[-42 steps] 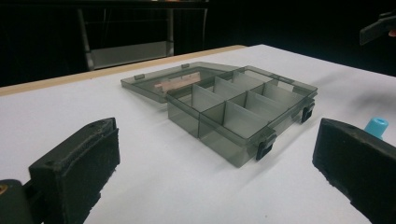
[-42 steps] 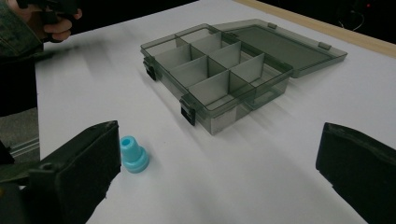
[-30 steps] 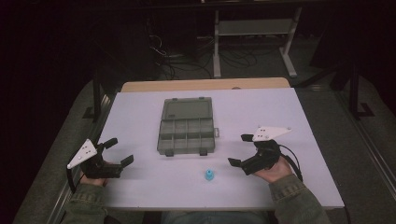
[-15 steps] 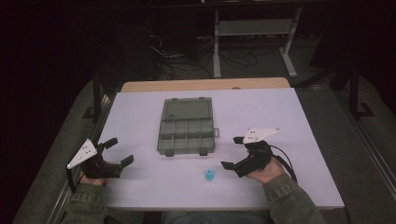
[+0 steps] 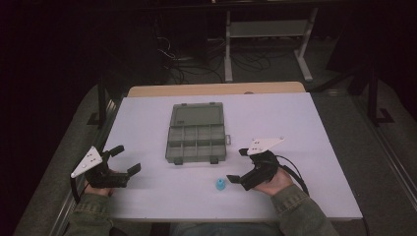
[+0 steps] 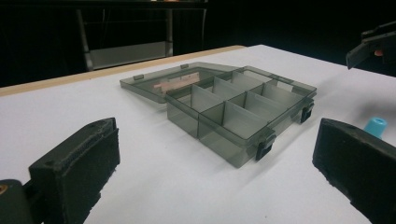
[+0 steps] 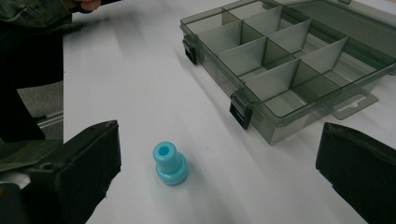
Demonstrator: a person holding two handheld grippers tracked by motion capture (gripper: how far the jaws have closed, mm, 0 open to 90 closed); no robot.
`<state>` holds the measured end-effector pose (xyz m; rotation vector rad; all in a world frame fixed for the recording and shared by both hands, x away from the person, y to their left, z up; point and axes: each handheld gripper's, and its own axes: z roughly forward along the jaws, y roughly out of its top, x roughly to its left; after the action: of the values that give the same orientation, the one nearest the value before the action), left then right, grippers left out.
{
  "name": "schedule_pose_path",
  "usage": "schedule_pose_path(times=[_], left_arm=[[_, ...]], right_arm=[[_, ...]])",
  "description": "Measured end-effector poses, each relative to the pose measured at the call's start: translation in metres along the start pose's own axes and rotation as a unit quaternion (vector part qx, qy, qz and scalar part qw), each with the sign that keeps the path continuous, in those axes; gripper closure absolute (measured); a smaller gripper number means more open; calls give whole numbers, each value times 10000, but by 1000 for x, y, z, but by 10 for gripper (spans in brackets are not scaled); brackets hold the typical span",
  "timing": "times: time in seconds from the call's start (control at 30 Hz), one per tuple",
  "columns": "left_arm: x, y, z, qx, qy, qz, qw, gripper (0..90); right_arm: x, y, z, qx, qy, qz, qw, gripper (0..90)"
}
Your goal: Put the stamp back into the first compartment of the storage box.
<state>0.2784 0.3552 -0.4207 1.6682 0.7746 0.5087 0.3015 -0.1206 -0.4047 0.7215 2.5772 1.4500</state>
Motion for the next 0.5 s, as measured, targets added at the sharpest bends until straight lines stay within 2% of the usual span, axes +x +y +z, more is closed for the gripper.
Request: schedule_pose_path(times=[0.5], left_arm=[[0,0,0,0,8,-4,10000,3]], right_arm=[[6,0,18,233,122,-129,9996,0]])
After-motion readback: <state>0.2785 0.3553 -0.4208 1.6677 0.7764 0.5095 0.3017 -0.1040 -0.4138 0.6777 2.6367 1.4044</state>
